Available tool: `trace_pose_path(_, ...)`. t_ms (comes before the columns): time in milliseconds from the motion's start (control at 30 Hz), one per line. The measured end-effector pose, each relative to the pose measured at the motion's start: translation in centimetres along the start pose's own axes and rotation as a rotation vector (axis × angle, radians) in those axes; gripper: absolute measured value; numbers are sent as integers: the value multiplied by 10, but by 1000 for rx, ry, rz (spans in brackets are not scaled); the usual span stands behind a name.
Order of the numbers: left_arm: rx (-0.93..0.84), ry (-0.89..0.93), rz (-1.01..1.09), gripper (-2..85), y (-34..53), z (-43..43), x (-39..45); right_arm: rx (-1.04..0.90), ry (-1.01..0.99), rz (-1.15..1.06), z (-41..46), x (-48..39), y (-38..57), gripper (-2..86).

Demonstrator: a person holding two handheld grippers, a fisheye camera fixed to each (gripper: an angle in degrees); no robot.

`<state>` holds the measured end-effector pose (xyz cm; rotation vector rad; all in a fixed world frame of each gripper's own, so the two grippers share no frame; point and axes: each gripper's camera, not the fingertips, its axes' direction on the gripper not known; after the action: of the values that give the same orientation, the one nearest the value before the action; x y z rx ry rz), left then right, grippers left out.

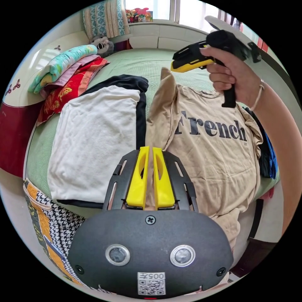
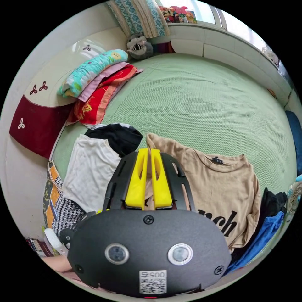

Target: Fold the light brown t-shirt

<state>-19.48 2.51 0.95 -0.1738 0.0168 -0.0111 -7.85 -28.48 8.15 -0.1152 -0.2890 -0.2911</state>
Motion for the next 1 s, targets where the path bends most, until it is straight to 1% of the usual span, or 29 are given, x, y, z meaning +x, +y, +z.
trace_pose_path(200,-47,-31,-16,38,17,-4,22,-42,51,67,-29,11,38,-3)
trace_pose_path(267,-44,-9,-20,37,28,-9,27,-34,2,69,-41,8,66,-3)
trace_pose_path(333,-39,7,-11,37,40,-13,37,-25,-3,30,-48,3,97,-4)
trace_pose_path(467,-47,24,21,36,45,-8,65,-109,119,3,-45,3,176,-12)
trace_pose_path(533,-66,42,68,35,47,-1,95,-125,158,22,-47,11,211,-14)
trace_pose_path(667,-90,76,146,34,52,5,147,-126,174,119,-68,35,280,-15)
trace_pose_path(833,-63,106,234,31,56,-7,216,-110,243,173,-103,49,326,-14)
trace_pose_path(1000,-52,104,272,28,49,-5,256,-49,280,221,-140,61,350,-14)
